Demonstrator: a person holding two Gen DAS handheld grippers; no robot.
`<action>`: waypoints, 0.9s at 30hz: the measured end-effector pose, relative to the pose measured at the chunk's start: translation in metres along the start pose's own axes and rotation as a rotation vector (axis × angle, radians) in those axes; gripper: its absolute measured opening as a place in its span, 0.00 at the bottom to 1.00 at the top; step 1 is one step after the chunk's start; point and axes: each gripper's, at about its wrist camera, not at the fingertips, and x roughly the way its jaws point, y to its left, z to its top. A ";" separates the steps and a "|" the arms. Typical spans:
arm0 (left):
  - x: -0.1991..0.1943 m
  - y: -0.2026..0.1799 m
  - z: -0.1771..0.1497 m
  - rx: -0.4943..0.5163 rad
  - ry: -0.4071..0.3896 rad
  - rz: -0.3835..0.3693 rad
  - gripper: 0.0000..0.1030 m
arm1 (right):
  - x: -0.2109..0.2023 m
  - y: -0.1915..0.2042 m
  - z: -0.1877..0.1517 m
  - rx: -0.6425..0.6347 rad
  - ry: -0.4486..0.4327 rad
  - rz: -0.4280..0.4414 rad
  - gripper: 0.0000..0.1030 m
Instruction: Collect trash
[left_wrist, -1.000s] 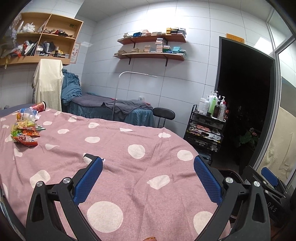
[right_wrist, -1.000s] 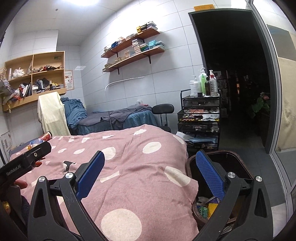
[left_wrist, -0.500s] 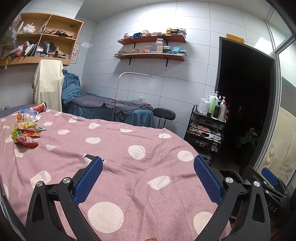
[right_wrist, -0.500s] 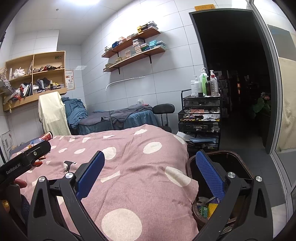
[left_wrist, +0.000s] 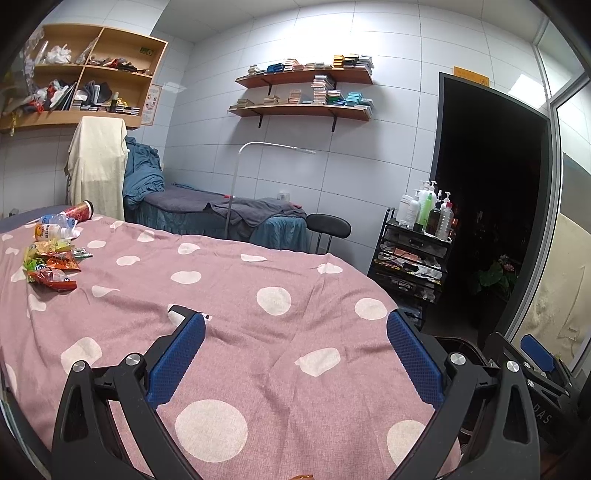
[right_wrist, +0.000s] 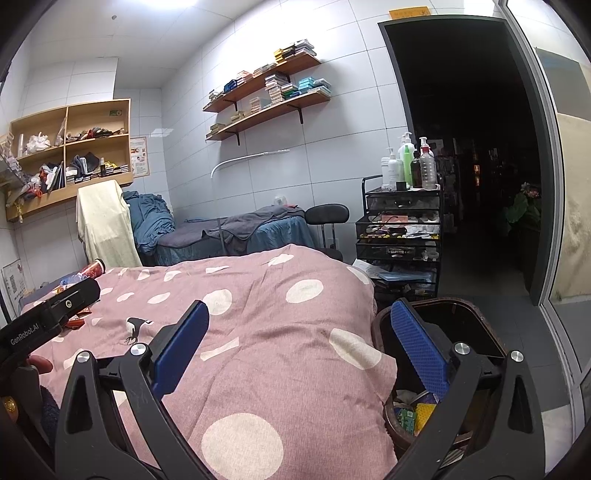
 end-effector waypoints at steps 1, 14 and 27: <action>0.001 0.000 0.000 0.000 0.000 0.000 0.95 | 0.000 0.000 0.000 0.001 -0.001 0.000 0.95; 0.000 0.002 -0.003 -0.004 0.002 0.002 0.95 | 0.000 0.000 0.000 0.000 0.001 0.002 0.95; 0.000 0.004 -0.005 -0.013 0.002 -0.001 0.95 | 0.000 0.000 -0.001 0.000 0.004 0.001 0.95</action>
